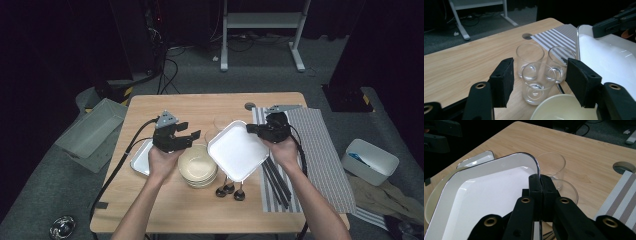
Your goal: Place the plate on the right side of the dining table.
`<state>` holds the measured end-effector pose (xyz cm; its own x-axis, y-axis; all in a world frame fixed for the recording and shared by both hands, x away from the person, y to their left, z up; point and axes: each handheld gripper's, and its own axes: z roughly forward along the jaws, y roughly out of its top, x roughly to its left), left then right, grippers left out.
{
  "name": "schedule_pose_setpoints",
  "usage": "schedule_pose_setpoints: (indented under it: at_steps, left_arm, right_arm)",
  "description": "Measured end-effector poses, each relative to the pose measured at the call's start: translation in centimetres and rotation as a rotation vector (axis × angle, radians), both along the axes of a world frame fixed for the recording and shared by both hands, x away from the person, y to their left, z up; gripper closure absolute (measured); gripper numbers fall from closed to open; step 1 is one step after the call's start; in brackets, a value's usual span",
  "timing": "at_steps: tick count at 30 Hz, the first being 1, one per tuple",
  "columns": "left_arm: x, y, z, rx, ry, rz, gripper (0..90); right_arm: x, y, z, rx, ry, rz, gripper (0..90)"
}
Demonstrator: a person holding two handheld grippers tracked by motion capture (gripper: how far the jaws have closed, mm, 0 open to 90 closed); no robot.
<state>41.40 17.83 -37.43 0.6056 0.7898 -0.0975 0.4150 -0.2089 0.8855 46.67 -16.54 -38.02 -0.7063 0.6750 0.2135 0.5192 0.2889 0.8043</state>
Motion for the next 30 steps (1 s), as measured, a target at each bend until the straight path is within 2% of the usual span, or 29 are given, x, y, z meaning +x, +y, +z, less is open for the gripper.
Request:
schedule_pose_setpoints:
  at_steps: [10, 13, 17, 25, 30]
  left_arm:
    - [-0.6, 1.6, -0.1, -0.009, 0.004, 0.059, 39.4]
    - [-0.8, 1.9, -0.2, 0.016, 0.001, 0.074, 39.3]
    - [-1.1, 2.5, -0.4, 0.02, -0.005, 0.098, 38.4]
    - [-1.7, 4.1, -0.8, 0.001, -0.008, 0.127, 39.4]
    - [-2.0, 5.1, -1.1, 0.004, -0.008, 0.148, 39.0]
  right_arm:
    - [0.0, -0.6, 0.2, 0.009, 0.002, -0.013, 89.0]
    - [0.0, -0.8, 0.2, 0.009, 0.001, -0.016, 89.0]
    - [-0.1, -1.1, 0.3, 0.012, 0.0, -0.023, 89.0]
    - [-0.2, -1.7, 0.4, 0.017, -0.003, -0.039, 89.0]
    - [-0.3, -2.0, 0.6, 0.02, -0.009, -0.049, 89.0]
